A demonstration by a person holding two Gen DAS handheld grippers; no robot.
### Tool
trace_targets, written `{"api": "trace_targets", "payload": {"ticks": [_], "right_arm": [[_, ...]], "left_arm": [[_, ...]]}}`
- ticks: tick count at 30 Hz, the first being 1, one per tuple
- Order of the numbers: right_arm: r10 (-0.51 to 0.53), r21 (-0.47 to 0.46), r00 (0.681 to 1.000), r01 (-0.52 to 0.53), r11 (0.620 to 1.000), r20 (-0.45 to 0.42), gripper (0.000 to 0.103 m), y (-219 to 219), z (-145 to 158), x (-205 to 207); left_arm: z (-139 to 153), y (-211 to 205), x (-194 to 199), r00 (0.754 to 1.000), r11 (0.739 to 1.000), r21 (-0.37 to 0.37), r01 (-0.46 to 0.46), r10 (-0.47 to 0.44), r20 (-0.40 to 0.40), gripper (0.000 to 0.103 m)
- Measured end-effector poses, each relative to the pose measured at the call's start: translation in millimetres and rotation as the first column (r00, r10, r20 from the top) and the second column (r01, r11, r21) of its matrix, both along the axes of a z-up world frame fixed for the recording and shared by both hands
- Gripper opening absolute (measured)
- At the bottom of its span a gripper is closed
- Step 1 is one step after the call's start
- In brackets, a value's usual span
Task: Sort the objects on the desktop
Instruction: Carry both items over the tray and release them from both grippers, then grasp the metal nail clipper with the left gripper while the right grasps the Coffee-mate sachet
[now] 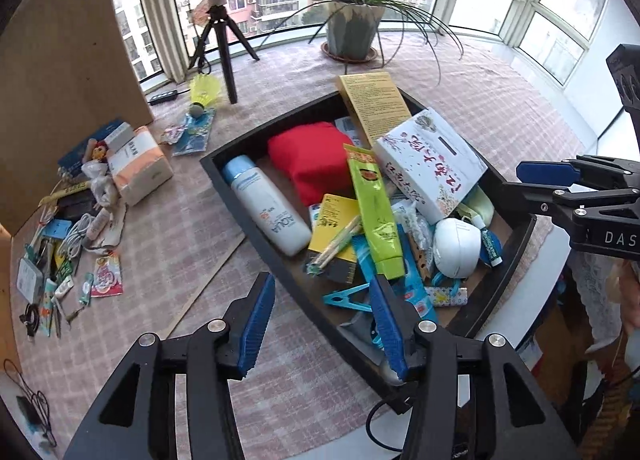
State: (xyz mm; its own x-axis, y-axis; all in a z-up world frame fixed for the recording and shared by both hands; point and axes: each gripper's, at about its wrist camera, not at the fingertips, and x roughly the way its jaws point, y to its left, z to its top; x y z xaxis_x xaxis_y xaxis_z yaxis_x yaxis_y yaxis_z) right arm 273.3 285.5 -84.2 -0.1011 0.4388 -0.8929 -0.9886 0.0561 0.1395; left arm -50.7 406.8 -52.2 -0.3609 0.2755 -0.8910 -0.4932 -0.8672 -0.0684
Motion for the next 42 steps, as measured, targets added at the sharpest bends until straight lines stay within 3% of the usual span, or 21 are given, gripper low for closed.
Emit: {"api": "trace_targets", "payload": {"ticks": [8,15,22,27,35,38,42], "right_arm": [[0.058,0.007,0.998,-0.057,0.998,-0.039,0.047,9.3,7.0,-62.3],[0.12,0.029,0.991,-0.119,0.993,-0.052,0.047,21.9,22.9,-134.2],[0.202,0.013,0.977,-0.202,0.979,-0.063,0.047,58.6,11.2,-212.7],[0.22,-0.019,0.973,-0.222,0.975,-0.07,0.05,97.4,-11.3,-259.7],[0.146,-0.134,0.975,-0.169,0.976,-0.17,0.054,173.9,-65.4,-307.8],[0.136,-0.178,0.978,-0.164,0.97,-0.158,0.055,196.2,-88.7,-324.0],[0.094,-0.223,0.985,-0.125,0.967,-0.144,0.055,219.9,-113.3,-336.2]], "left_arm": [[11.2,-84.5,-3.8,0.995,0.995,0.01,-0.099,0.099,-0.004,0.053],[32.2,-188.6,-12.5,0.98,0.98,0.034,-0.196,0.197,-0.033,0.053],[16.8,-318.3,-38.0,0.94,0.94,0.028,-0.34,0.339,0.033,0.053],[-9.1,-382.2,-62.4,0.903,0.906,0.007,-0.423,0.421,0.088,0.053],[-64.3,-411.3,-115.0,0.843,0.86,-0.001,-0.51,0.5,0.2,0.052],[-82.1,-403.9,-131.2,0.835,0.857,0.0,-0.516,0.503,0.224,0.052],[-108.3,-400.9,-152.7,0.801,0.839,-0.024,-0.543,0.526,0.284,0.042]]}}
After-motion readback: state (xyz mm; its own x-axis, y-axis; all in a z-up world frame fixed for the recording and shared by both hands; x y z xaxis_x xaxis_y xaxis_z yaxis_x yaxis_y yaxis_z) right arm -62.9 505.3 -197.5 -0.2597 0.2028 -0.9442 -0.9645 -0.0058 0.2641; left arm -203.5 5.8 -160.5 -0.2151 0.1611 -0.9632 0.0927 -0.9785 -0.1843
